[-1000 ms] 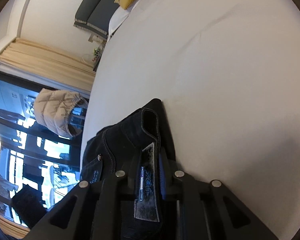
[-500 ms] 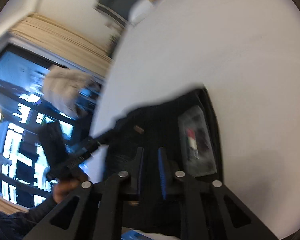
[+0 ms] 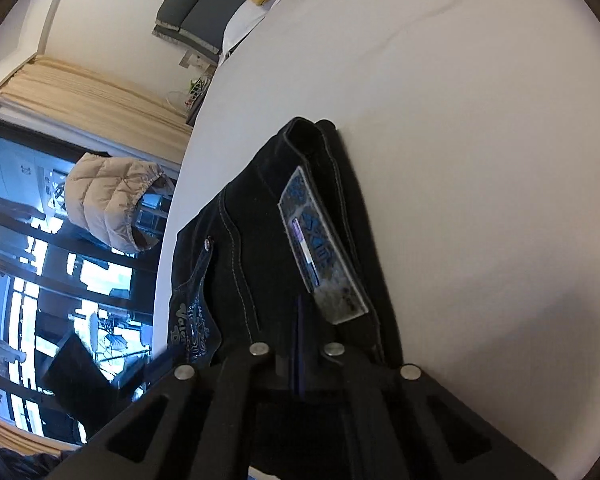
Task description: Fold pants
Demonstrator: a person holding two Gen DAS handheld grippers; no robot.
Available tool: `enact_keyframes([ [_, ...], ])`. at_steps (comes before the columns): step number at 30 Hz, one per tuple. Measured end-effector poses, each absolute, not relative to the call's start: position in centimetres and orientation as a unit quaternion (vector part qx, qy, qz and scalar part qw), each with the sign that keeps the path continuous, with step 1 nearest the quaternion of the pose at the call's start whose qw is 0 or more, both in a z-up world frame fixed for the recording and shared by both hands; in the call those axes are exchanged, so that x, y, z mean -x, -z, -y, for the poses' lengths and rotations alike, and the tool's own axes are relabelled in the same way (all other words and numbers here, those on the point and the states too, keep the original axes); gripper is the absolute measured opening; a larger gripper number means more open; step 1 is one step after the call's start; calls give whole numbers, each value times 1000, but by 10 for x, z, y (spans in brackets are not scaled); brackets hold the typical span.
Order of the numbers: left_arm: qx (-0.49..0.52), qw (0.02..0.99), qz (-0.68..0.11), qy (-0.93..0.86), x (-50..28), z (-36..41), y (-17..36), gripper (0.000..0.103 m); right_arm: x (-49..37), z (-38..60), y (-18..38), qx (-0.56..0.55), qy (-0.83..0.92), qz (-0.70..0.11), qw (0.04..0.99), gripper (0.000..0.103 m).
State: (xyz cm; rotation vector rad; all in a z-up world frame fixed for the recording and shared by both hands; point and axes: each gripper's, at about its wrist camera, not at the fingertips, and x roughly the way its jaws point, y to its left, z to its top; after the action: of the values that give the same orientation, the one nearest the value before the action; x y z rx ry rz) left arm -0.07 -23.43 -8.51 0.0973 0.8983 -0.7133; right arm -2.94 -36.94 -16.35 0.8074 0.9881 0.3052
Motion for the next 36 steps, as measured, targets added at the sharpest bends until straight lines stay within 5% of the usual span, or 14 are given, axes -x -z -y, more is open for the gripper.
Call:
enact_keyframes([
  [15, -94, 846, -389, 353, 21, 244, 102, 24, 78, 372, 157, -384, -155, -395, 820, 0],
  [17, -64, 849, -395, 344, 18, 230, 84, 24, 89, 379, 143, -386, -158, -380, 826, 12],
  [19, -34, 864, -379, 329, 20, 203, 62, 25, 98, 387, 126, -389, -161, -354, 835, 51],
  [20, -19, 870, -376, 319, 19, 192, 55, 28, 100, 393, 120, -391, -158, -344, 839, 56],
  [23, 60, 876, -394, 272, -9, 157, 53, 88, 83, 408, 107, -389, -148, -341, 843, 63],
  [29, 167, 818, -480, 270, -57, 146, 86, 88, 14, 424, 140, -390, -132, -460, 787, 64],
  [36, 228, 751, -550, 286, -84, 164, 123, 88, -13, 417, 158, -396, -172, -505, 747, 64],
])
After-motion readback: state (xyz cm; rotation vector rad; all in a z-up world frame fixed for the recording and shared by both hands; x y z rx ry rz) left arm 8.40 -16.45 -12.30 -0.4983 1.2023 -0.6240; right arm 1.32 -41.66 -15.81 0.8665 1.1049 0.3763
